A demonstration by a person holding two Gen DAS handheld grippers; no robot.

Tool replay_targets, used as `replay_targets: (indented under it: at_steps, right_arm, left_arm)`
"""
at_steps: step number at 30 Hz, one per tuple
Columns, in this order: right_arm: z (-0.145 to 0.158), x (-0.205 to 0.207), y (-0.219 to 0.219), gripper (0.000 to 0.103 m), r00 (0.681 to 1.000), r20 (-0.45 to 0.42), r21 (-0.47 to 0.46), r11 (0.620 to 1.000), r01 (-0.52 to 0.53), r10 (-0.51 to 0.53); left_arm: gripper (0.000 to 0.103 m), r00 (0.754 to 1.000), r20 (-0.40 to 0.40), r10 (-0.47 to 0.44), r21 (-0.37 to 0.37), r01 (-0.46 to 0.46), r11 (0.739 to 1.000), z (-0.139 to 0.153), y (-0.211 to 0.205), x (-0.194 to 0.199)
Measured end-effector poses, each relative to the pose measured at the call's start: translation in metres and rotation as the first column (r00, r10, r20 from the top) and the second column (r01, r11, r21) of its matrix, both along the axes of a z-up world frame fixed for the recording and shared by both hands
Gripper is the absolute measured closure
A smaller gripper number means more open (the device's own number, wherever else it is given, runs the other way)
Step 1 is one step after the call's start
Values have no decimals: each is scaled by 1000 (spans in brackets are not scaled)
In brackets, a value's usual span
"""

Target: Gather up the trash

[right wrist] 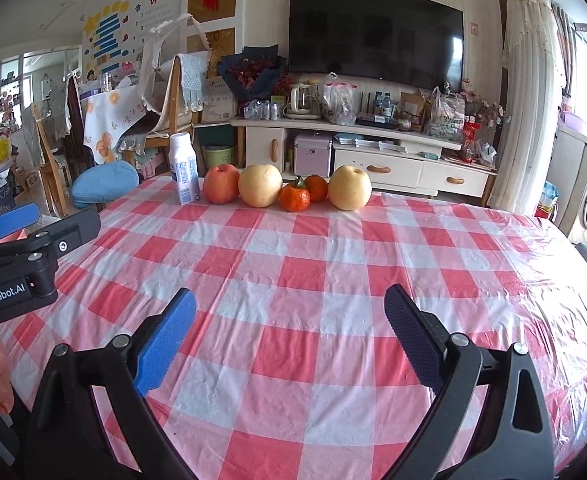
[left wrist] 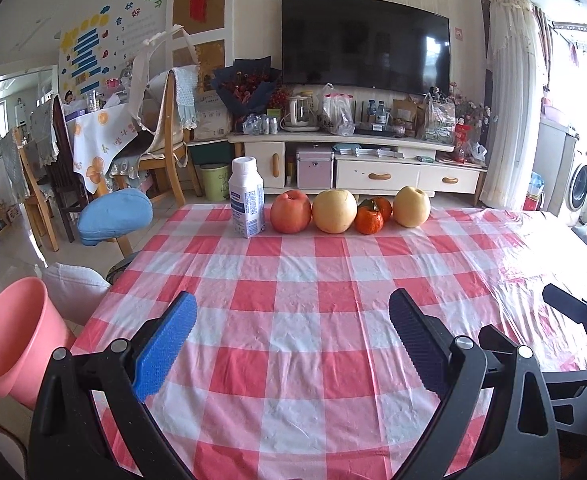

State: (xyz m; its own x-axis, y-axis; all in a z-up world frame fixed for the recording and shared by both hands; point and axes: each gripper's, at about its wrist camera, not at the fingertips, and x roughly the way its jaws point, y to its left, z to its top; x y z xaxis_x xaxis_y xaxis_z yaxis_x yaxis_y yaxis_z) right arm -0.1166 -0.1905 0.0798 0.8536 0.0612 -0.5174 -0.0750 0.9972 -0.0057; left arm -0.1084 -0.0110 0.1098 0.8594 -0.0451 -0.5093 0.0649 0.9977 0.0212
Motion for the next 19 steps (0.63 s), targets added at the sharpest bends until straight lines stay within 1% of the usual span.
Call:
replay_targets:
  at_steps: [5, 9, 11, 15, 19]
  right_arm:
    - [-9, 9, -1, 7, 1000, -25, -2, 1000, 4, -4]
    - [-19, 22, -5, 7, 997, -71, 17, 1000, 23, -22]
    - [-26, 32, -7, 7, 994, -109, 27, 999, 34, -31]
    - [-44, 54, -9, 7, 980, -195, 36, 998, 47, -39]
    - [-65, 74, -13, 7, 958, -281, 36, 997, 70, -57]
  left_arm:
    - [7, 1000, -29, -6, 15, 6, 1000, -12, -6, 13]
    - [7, 996, -91, 5, 5, -5, 1000, -31, -4, 31]
    - [7, 990, -139, 14, 0, -15, 1000, -45, -3, 42]
    - [7, 970, -239, 35, 7, -35, 999, -75, -6, 65]
    - [7, 940, -338, 47, -23, -58, 998, -100, -6, 86]
